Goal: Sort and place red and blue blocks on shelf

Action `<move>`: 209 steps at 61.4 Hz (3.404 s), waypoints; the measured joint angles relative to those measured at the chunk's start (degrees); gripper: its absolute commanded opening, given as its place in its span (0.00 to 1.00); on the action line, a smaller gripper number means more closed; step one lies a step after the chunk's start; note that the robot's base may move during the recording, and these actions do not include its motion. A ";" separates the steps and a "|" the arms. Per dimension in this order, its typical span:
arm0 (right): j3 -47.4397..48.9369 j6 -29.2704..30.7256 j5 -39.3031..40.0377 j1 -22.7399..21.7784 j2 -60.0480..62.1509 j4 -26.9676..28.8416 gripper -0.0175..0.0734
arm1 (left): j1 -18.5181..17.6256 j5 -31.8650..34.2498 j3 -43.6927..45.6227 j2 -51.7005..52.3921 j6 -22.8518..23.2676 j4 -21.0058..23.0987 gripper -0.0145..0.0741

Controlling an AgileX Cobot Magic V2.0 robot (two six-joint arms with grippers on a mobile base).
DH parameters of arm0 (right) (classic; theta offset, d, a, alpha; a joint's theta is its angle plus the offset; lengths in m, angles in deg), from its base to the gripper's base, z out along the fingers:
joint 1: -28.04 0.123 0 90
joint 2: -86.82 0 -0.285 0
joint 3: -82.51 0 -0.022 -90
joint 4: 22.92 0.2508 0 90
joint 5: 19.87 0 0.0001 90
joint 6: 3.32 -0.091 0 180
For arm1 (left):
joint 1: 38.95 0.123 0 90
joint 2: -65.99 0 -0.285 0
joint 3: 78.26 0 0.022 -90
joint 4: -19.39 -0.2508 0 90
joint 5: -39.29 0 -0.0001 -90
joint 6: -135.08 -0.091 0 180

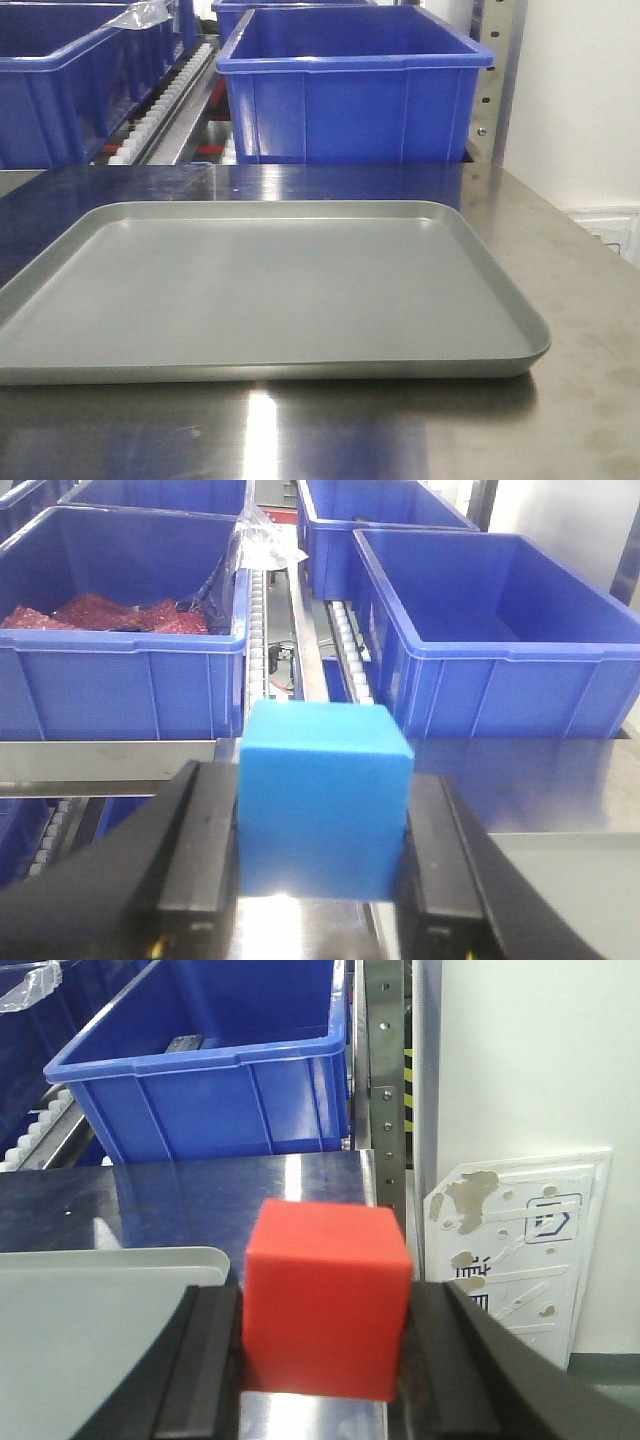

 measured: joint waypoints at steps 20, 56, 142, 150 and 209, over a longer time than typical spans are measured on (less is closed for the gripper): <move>0.00 0.00 0.00 0.00 0.00 0.00 0.29 | 0.00 -0.09 0.00 0.00 0.00 0.00 0.30; 0.00 0.00 0.00 0.00 0.00 0.00 0.29 | 0.00 -0.09 0.00 0.00 0.00 0.00 0.30; 0.00 0.00 0.00 0.00 0.00 0.00 0.29 | 0.00 -0.09 0.00 0.00 0.00 0.00 0.30; 0.00 0.00 0.00 0.00 0.00 0.00 0.29 | 0.00 -0.09 0.00 0.00 0.00 0.00 0.30; 0.00 0.00 0.00 0.00 0.00 0.00 0.29 | 0.00 -0.09 0.00 0.00 0.00 0.00 0.30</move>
